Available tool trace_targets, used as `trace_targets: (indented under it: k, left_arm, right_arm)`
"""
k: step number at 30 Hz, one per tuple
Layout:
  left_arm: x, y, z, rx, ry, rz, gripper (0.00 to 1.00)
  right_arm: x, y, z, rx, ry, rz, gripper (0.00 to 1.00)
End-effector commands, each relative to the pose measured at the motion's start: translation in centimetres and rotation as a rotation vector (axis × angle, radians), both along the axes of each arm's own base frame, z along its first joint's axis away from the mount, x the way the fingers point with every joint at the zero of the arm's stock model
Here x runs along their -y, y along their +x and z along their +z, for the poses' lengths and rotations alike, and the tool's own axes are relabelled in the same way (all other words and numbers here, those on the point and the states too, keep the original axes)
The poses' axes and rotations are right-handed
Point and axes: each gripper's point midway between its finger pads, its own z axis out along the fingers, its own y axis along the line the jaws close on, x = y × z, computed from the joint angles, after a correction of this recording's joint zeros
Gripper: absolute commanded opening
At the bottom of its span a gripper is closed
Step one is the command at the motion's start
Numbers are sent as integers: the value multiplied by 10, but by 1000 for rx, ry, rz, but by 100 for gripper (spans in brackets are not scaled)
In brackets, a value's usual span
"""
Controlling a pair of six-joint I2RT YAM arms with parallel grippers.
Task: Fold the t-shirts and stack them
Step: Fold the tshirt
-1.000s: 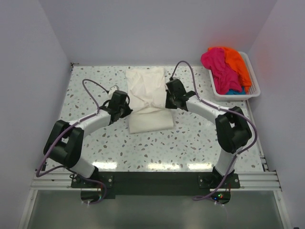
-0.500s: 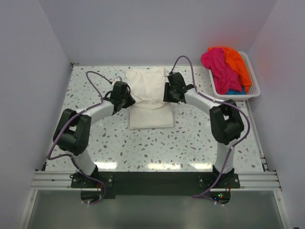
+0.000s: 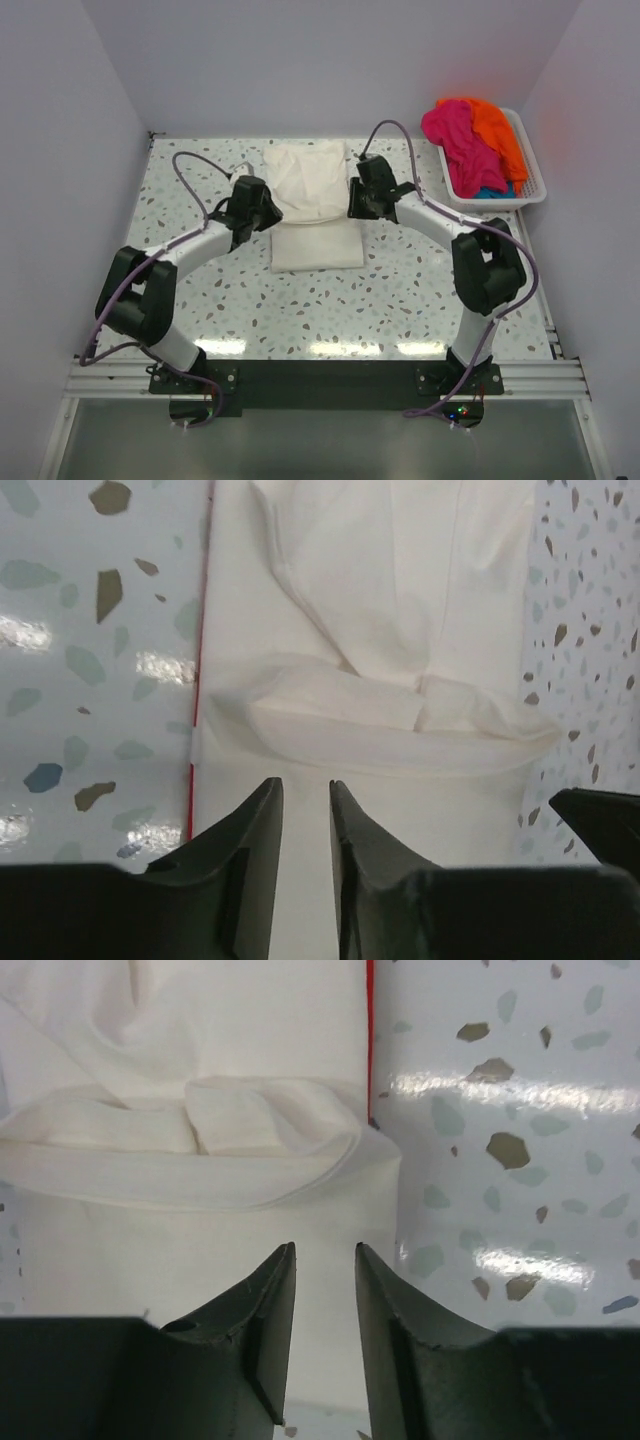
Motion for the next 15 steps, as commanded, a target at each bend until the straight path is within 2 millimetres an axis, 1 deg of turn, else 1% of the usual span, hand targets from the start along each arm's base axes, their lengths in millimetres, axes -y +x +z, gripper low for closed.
trace_targets:
  k: [1, 2, 3, 4, 5, 6, 7, 8, 9, 13, 14, 15]
  left_arm:
    - [30, -19, -3, 17, 11, -67, 28]
    - [36, -21, -7, 11, 16, -78, 19]
    - [46, -26, -11, 4, 16, -102, 15]
    - [50, -27, -15, -6, 17, -112, 11]
    - [54, -29, -27, -38, 19, -130, 5]
    - [62, -21, -23, -12, -1, -142, 3]
    - [67, -17, -23, -1, -9, -155, 2]
    - [69, -15, -34, -21, 6, -167, 2]
    - [75, -5, -27, -2, 0, -178, 2]
    - [87, 17, -35, 8, 8, -211, 3]
    - [86, 22, -34, 15, 9, -205, 5]
    - [88, 30, -33, 20, 6, -202, 6]
  right_arm:
    - [-26, -16, 5, 37, 26, 70, 32]
    - [-29, -17, 2, 33, 25, 77, 28]
    - [-34, -17, 1, 32, 25, 89, 27]
    - [-36, -16, -8, 12, 21, 94, 26]
    - [-42, -12, -5, 16, 36, 106, 25]
    - [-45, -11, -9, 5, 34, 113, 25]
    - [-48, -9, -10, 2, 38, 117, 25]
    - [-52, -3, -15, -7, 36, 122, 24]
    - [-53, -2, -19, -19, 28, 124, 24]
    - [-61, 11, -26, -28, 25, 128, 24]
    - [-64, 19, -26, -21, 26, 127, 24]
    - [-65, 21, -27, -24, 22, 125, 24]
